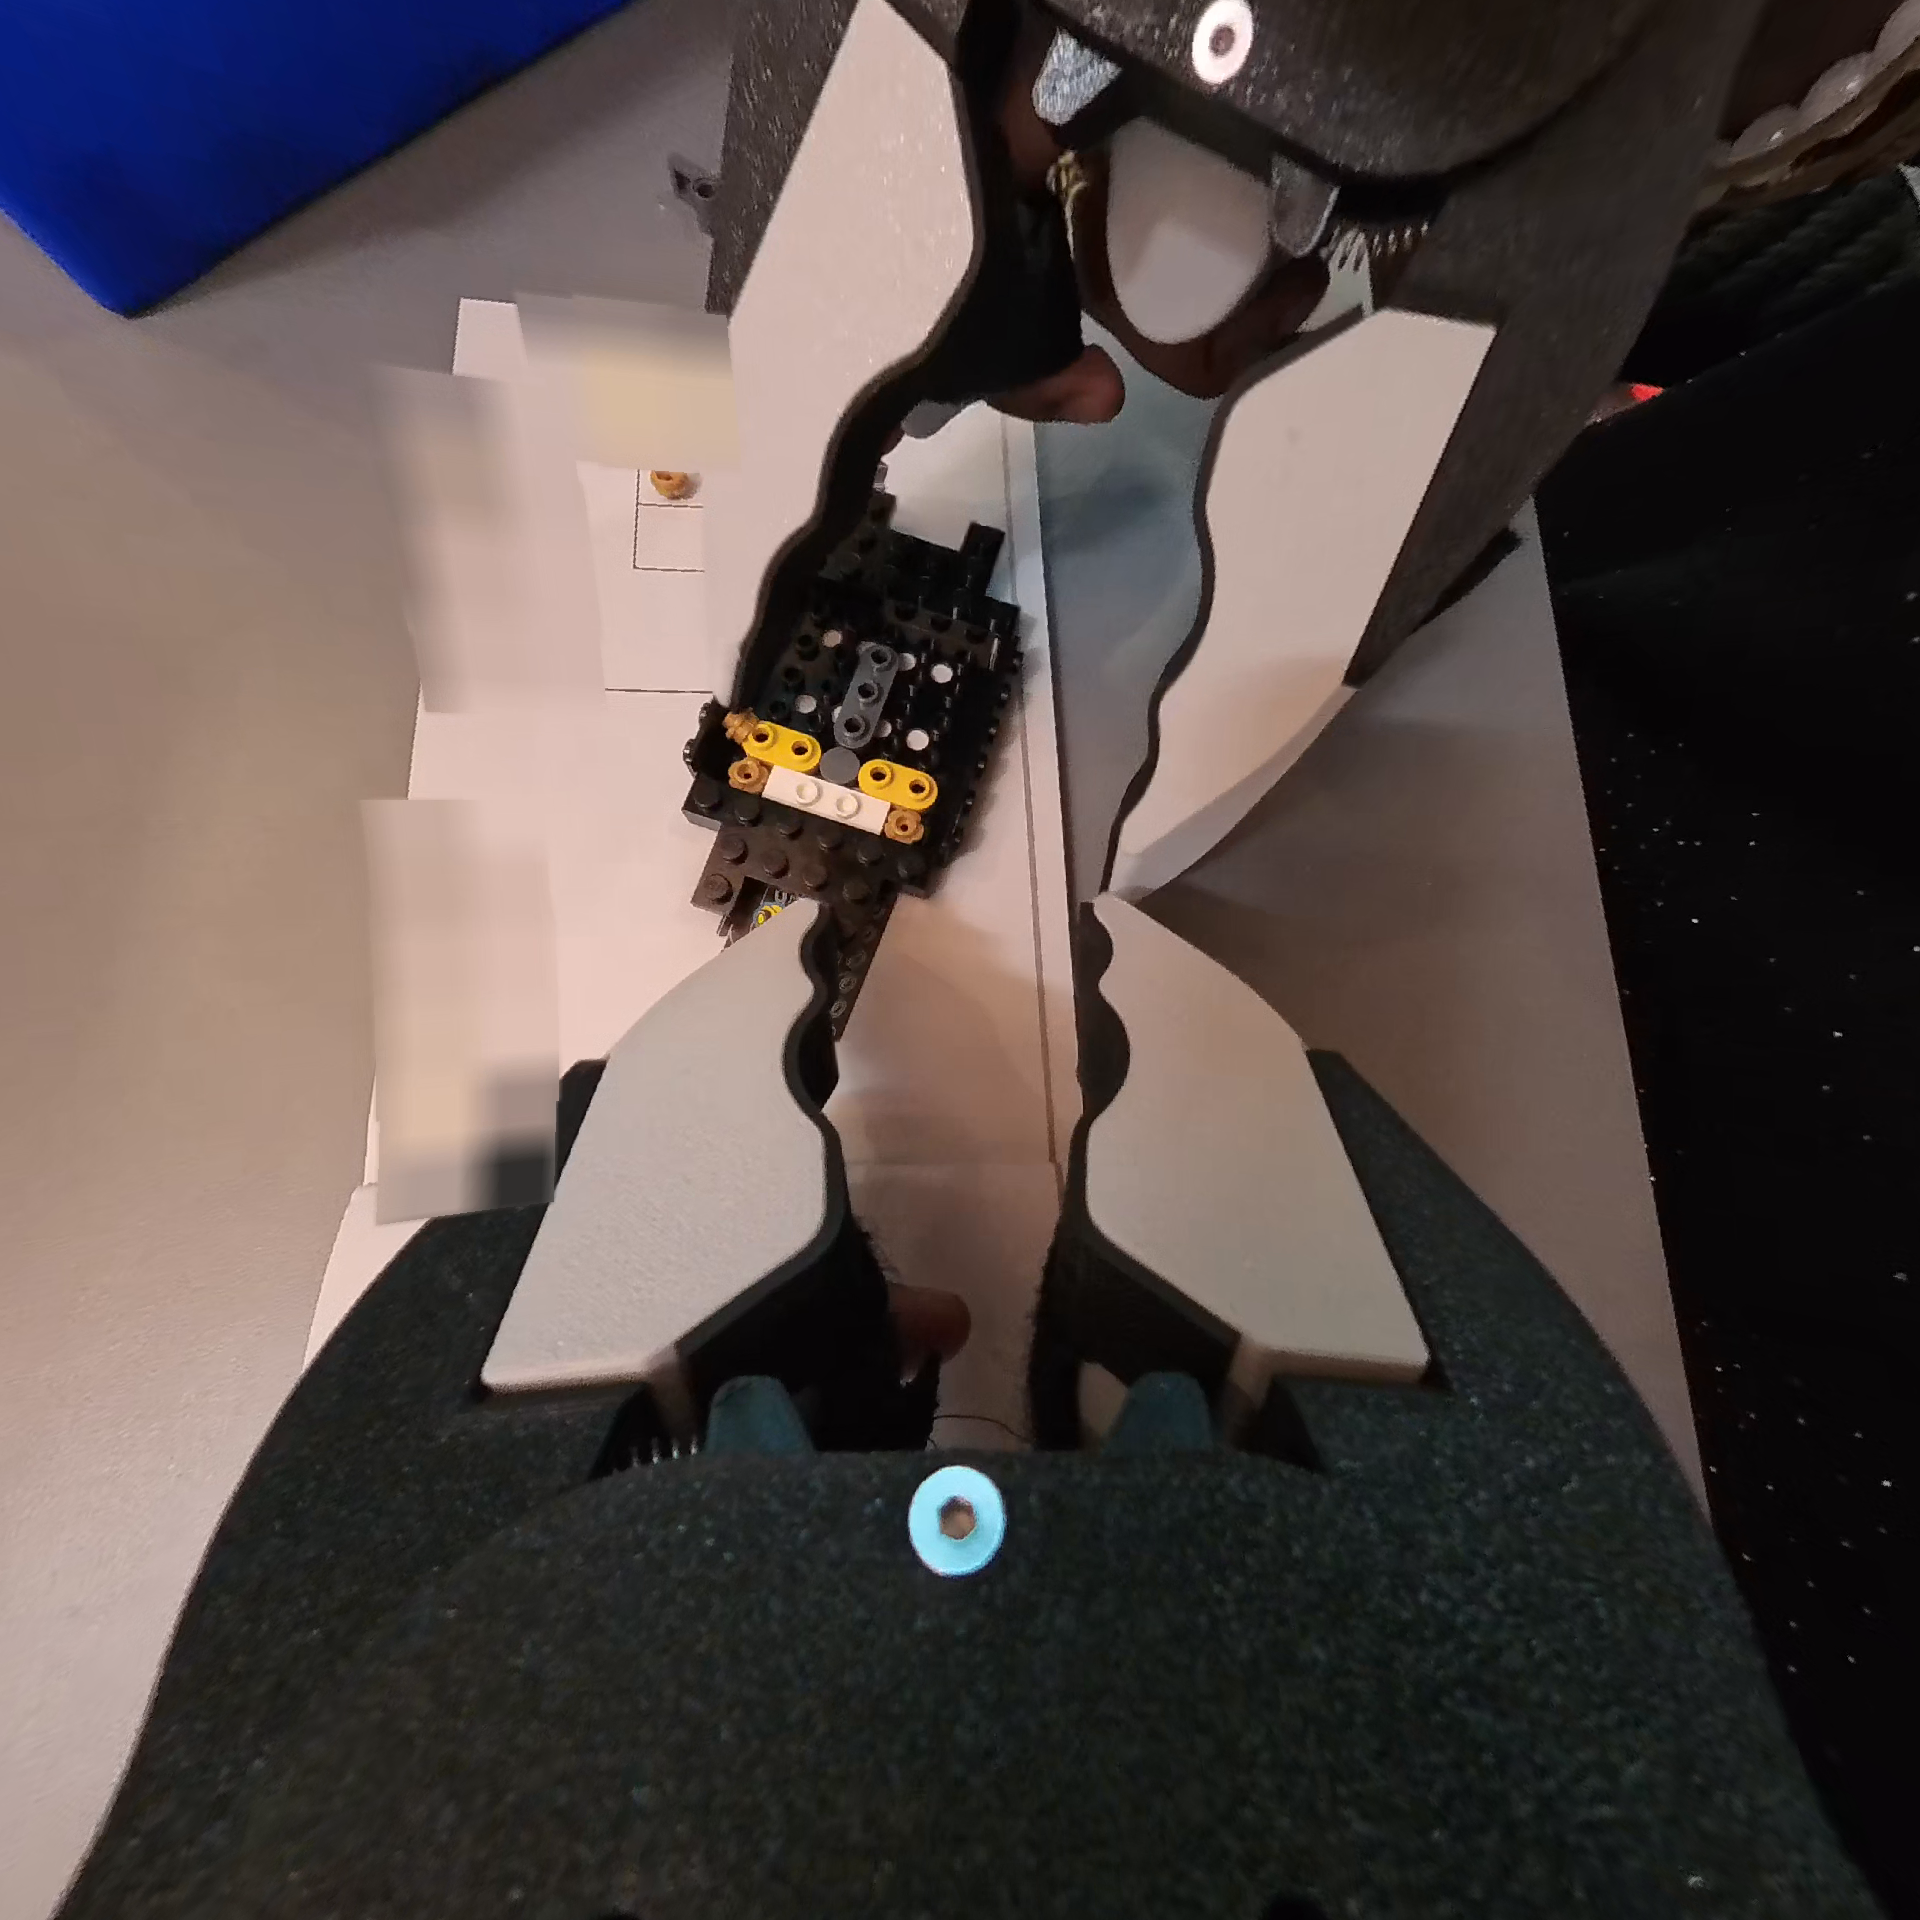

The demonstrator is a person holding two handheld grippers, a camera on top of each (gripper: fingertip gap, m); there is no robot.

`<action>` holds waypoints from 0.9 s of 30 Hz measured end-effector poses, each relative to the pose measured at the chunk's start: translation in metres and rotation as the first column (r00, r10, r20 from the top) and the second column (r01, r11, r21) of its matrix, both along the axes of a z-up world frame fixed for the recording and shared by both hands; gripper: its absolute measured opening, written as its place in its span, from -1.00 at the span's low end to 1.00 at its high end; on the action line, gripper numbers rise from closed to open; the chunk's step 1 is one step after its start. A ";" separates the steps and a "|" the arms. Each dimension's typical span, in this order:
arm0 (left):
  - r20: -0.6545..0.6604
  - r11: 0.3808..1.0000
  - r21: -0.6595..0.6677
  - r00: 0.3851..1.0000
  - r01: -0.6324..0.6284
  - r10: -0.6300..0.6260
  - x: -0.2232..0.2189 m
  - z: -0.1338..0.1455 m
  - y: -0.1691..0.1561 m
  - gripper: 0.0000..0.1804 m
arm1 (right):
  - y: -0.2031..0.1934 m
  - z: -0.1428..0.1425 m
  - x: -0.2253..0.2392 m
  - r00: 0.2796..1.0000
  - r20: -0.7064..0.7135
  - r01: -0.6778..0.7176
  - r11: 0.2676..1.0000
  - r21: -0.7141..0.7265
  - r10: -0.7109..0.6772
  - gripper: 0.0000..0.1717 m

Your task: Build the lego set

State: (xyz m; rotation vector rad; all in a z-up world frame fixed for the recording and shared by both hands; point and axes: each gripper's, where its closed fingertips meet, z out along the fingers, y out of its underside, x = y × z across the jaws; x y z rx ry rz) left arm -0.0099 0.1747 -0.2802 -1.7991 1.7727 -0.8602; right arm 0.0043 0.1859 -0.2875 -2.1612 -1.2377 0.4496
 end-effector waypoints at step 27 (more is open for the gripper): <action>0.006 1.000 -0.007 1.000 0.002 -0.002 0.002 0.000 -0.001 -0.53 | 0.001 -0.005 -0.001 0.997 0.072 -0.039 0.994 0.097 0.033 -0.05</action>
